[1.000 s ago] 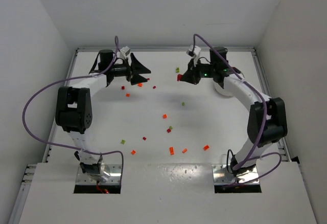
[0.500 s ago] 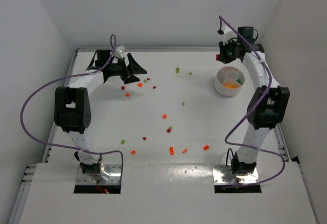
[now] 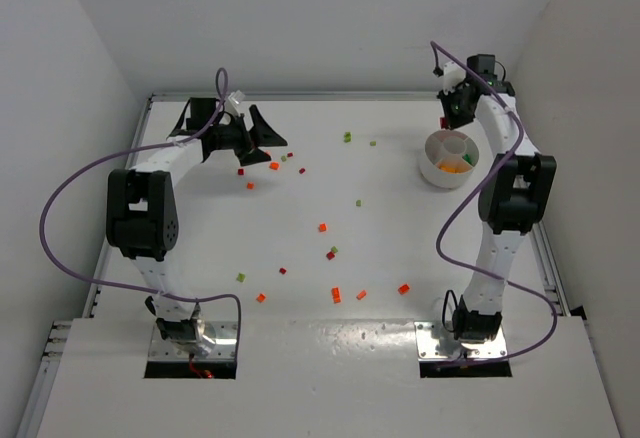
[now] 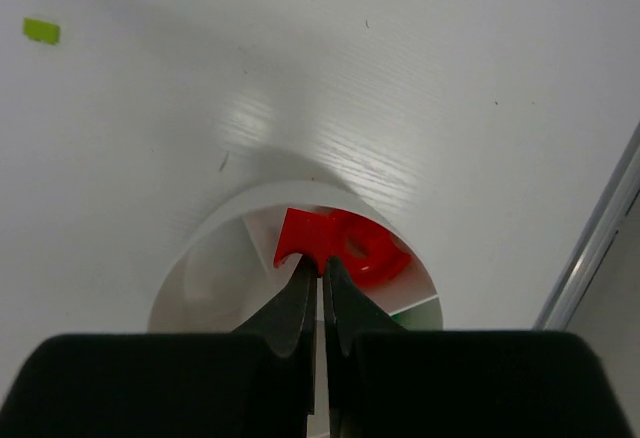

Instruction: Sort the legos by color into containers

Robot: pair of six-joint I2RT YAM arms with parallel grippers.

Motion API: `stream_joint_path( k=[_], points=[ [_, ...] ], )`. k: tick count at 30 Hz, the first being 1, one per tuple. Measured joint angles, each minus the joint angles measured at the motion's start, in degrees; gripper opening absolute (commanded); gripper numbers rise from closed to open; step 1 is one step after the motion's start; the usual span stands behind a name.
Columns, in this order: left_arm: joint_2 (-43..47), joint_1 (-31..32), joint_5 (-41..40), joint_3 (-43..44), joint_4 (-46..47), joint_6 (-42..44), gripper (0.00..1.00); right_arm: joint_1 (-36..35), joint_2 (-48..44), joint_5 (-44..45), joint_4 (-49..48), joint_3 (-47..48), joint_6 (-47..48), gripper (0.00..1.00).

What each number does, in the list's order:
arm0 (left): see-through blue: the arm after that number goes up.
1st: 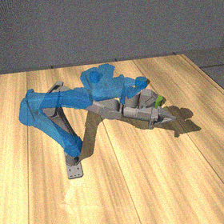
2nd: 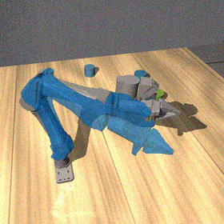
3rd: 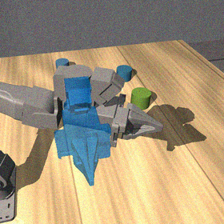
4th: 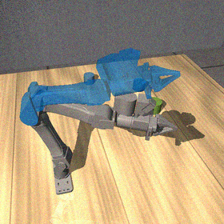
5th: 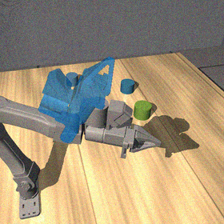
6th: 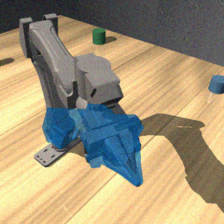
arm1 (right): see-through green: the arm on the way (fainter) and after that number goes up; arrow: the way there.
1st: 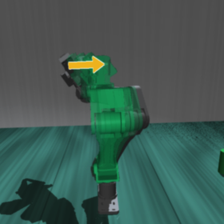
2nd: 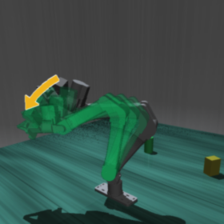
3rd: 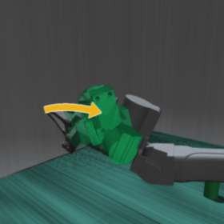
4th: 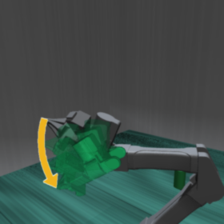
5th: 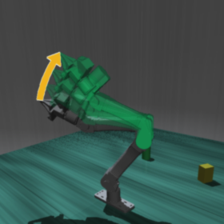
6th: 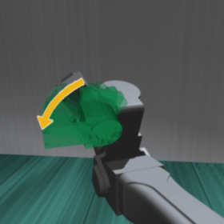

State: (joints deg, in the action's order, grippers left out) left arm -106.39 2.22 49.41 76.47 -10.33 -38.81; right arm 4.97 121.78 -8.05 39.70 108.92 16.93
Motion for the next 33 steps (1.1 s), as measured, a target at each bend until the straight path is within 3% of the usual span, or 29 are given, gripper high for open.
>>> stream_joint_path(
  k=[8, 17, 33],
  points=[
    [0.0, 0.0, -0.4, 0.0, -0.4, 0.3, 0.99, 0.5, 3.9, 2.8, 2.7, 6.3, 3.0, 0.04],
    [0.0, 0.0, -0.4, 0.2, -0.4, 0.5, 0.99, 0.6, 3.9, 3.6, 5.4, 6.8, 6.1, 0.05],
    [0.0, 0.0, -0.9, 0.2, -0.5, 0.7, 0.99, 0.9, 3.9, 3.6, 7.6, 6.8, 10.0, 0.19]
  ],
)
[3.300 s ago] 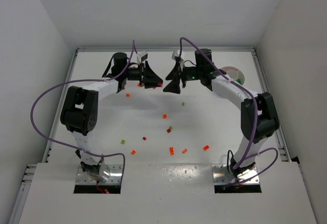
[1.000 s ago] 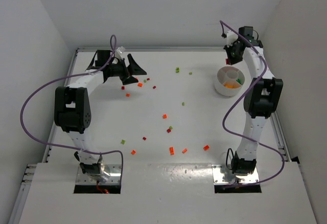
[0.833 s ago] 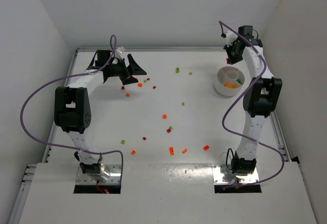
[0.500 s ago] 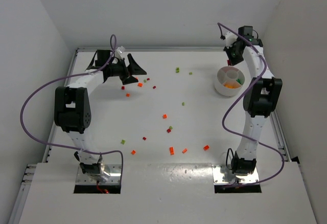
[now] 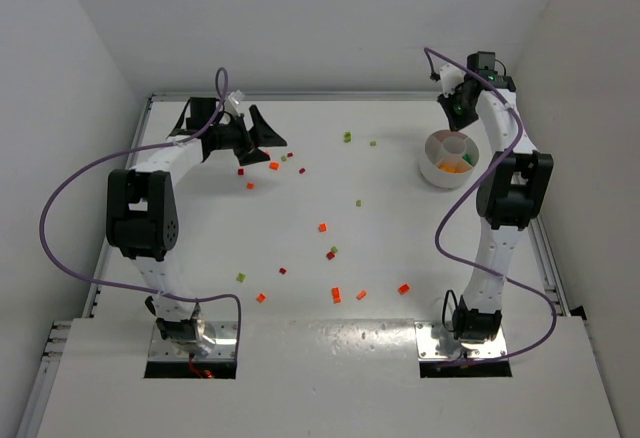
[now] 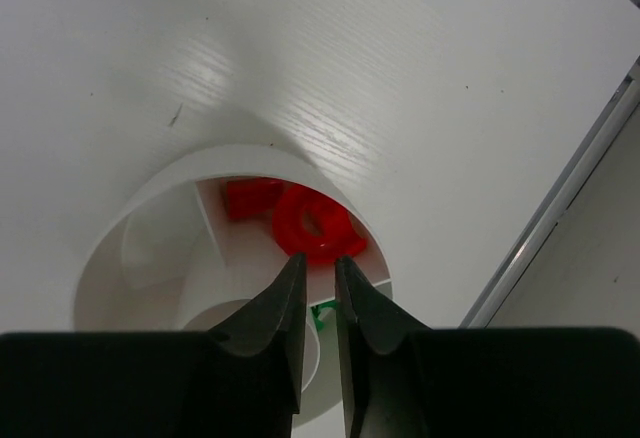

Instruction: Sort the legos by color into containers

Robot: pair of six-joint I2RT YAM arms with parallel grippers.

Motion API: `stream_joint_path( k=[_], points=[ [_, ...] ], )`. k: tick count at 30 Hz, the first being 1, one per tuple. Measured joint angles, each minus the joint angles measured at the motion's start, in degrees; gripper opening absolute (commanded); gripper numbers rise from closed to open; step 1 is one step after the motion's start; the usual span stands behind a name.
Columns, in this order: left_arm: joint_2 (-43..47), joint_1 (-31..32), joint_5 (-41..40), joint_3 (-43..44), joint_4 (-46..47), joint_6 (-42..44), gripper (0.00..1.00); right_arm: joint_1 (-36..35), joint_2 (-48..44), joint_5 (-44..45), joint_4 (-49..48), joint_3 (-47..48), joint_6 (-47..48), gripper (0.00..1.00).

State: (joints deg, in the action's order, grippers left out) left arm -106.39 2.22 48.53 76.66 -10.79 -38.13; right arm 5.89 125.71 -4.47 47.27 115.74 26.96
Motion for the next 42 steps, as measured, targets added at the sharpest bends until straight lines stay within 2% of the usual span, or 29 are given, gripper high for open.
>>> stream_joint_path(
  k=[3, 4, 6, 7, 8, 11, 16, 19, 20, 22, 26, 30, 33, 38, 42],
  points=[
    [0.0, 0.0, -2.4, 0.9, -2.2, 1.8, 0.99, 0.0, -0.1, -0.2, -0.2, 0.0, -0.3, 0.29],
    [0.0, 0.0, -4.0, 1.5, -3.5, 2.9, 0.99, 0.0, -0.1, -0.4, -0.3, 0.0, -0.7, 0.38],
    [0.0, 0.0, -8.8, 3.8, -7.0, 5.8, 0.99, 0.0, -0.7, -1.3, -0.3, -0.2, -2.0, 0.47],
    [0.0, 0.1, -11.7, 5.2, -8.8, 7.6, 0.99, 0.0, -1.2, -2.3, -0.3, -0.3, -2.8, 0.57],
    [0.0, 0.3, -15.6, 7.0, -10.7, 9.3, 0.99, 0.0, -1.7, -3.1, -0.3, -0.4, -3.7, 0.62],
    [-0.1, 0.9, -27.2, 12.0, -15.0, 15.0, 0.99, 0.0, -4.2, -6.9, -0.4, -0.4, -6.5, 0.68],
    [-3.6, 2.8, -40.2, 20.3, -18.5, 25.1, 0.83, 0.0, -10.1, -13.5, -1.1, -2.9, -11.3, 0.72],
    [-8.7, 3.6, -43.9, 25.8, -19.1, 30.6, 0.63, -0.4, -12.0, -16.0, -1.8, -4.5, -13.0, 0.72],
    [-10.6, 3.8, -44.9, 27.3, -19.2, 32.0, 0.54, -0.4, -12.1, -16.7, -1.9, -4.9, -13.5, 0.72],
    [-14.6, 4.0, -46.1, 29.5, -19.3, 34.3, 0.49, -0.4, -12.1, -17.6, -2.0, -5.8, -14.1, 0.72],
    [-20.8, 4.0, -47.4, 30.6, -20.0, 36.8, 0.54, -0.3, -12.1, -18.4, -1.7, -7.3, -15.0, 0.72],
    [-26.0, 4.0, -48.0, 34.0, -21.0, 38.2, 0.68, -0.3, -12.1, -18.6, -1.7, -7.5, -15.3, 0.72],
    [-27.6, 4.0, -48.0, 36.4, -20.9, 38.2, 0.73, -0.3, -12.1, -18.7, -1.8, -7.5, -15.4, 0.72],
    [-28.3, 4.0, -48.0, 39.3, -20.5, 38.2, 0.73, -0.3, -12.1, -18.7, -1.8, -7.5, -15.4, 0.72],
    [-30.3, 4.0, -47.9, 41.2, -20.1, 38.2, 0.69, -0.3, -12.1, -18.7, -1.8, -7.5, -15.4, 0.72]
  ],
)
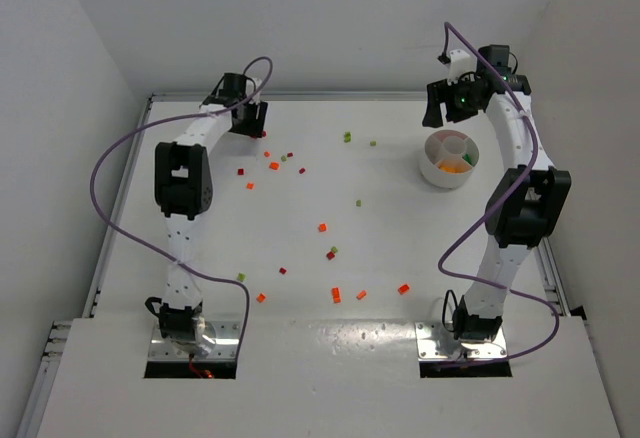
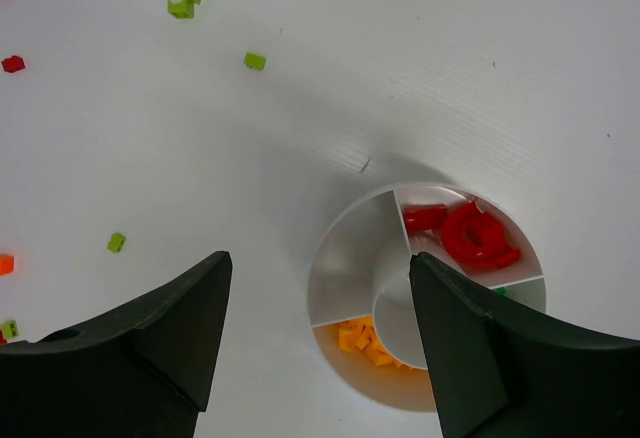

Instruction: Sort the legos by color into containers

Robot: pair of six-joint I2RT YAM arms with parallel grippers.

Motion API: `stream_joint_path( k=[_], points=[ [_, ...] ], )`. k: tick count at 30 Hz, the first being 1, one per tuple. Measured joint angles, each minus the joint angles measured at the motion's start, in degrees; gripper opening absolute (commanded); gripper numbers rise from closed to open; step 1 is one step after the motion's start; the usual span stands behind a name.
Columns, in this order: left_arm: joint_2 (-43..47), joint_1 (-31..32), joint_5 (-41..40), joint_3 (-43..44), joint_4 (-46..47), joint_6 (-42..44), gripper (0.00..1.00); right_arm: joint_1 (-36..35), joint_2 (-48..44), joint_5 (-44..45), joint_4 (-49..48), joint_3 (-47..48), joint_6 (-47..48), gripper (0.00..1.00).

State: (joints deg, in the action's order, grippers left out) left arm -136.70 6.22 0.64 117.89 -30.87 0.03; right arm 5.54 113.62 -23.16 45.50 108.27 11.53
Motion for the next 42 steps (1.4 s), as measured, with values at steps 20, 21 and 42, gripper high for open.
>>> stream_joint_path(
  k=[20, 21, 42],
  points=[
    [-7.8, 0.0, 1.5, 7.5, -0.7, 0.0, 0.46, 0.0, 0.0, 0.3, 0.0, 0.0, 0.0, 0.72],
    [-7.8, 0.0, 1.6, 7.6, -0.7, -0.1, 0.43, 0.0, 0.0, 0.3, 0.0, 0.0, 0.0, 0.72],
    [15.9, -3.0, 41.4, -20.9, 9.7, -16.6, 0.12, -5.3, -17.0, -19.8, -13.8, -28.6, 0.4, 0.67]
  ],
)
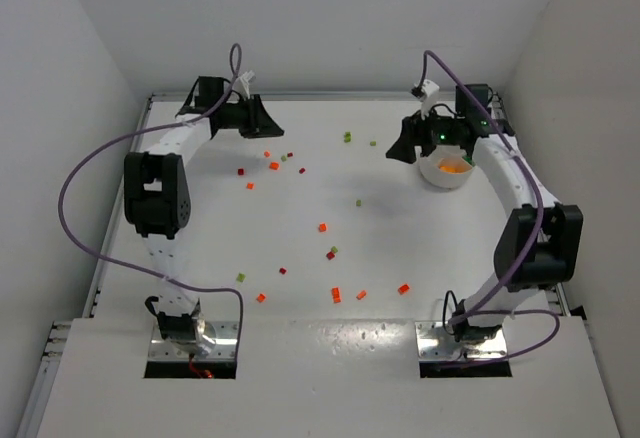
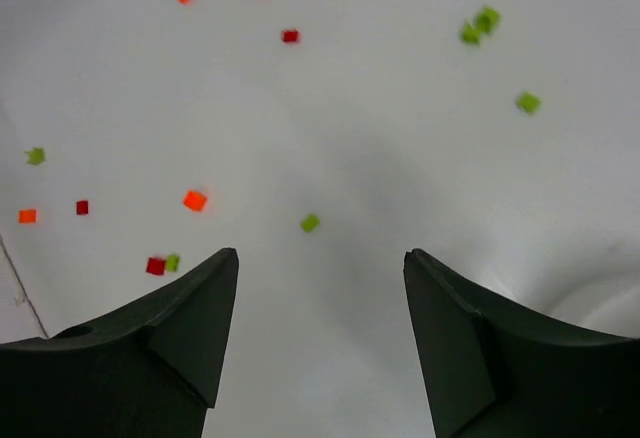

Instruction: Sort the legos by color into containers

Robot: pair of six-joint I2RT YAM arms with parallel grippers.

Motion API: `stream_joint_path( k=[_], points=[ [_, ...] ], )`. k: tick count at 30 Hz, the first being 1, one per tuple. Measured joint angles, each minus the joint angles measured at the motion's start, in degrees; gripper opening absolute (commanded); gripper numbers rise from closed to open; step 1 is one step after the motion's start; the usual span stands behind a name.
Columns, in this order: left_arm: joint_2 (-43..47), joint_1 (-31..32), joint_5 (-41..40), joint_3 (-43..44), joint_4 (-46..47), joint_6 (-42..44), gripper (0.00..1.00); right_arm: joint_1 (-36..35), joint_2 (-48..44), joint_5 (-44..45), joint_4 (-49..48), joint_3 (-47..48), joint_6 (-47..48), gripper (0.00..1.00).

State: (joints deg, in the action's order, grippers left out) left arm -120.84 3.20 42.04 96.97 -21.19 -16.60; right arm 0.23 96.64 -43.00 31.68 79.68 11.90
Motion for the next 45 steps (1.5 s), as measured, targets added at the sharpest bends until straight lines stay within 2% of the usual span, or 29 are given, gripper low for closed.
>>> stream_joint_path(
  k=[3, 6, 9, 12, 20, 33, 36, 41, 44, 45],
  points=[
    [3.7, 0.5, 13.0, -4.5, 9.0, -9.8, 0.12, -3.9, -3.9, -4.1, -8.0, -4.6, -1.6, 0.64],
    [7.2, 2.3, 21.8, -14.2, 18.9, -19.6, 0.12, -7.6, -3.9, -7.1, -15.3, -6.2, -3.8, 0.62],
    [7.5, 5.6, 27.5, -19.2, 22.0, -25.9, 0.12, -11.2, -2.6, -9.7, -20.9, -7.0, -5.7, 0.62],
    [7.6, 8.9, 32.2, -20.0, 22.3, -28.7, 0.12, -14.0, -0.4, -12.1, -24.4, -7.0, -6.7, 0.65],
    [9.6, 11.1, 39.8, -19.8, 21.2, -29.3, 0.1, -17.4, 2.8, -17.8, -23.2, -6.6, -1.5, 0.68],
    [9.2, 13.5, 41.8, -17.6, 11.3, -22.6, 0.1, -20.8, 2.9, -22.7, -7.1, -0.9, 19.6, 0.68],
    [9.1, 14.0, 41.8, -17.6, 10.4, -22.1, 0.1, -22.0, 2.9, -23.1, -5.1, -0.3, 22.5, 0.57],
    [9.1, 14.5, 41.9, -17.6, 10.0, -21.5, 0.1, -23.8, 3.4, -23.1, -2.3, 0.1, 25.8, 0.51],
    [9.1, 14.7, 42.2, -17.5, 9.8, -21.4, 0.1, -24.2, 3.6, -22.9, -1.1, 0.1, 27.6, 0.44],
    [9.1, 14.8, 42.2, -17.5, 9.7, -21.4, 0.1, -24.3, 3.6, -22.8, -0.8, 0.1, 28.1, 0.38]
  ],
)
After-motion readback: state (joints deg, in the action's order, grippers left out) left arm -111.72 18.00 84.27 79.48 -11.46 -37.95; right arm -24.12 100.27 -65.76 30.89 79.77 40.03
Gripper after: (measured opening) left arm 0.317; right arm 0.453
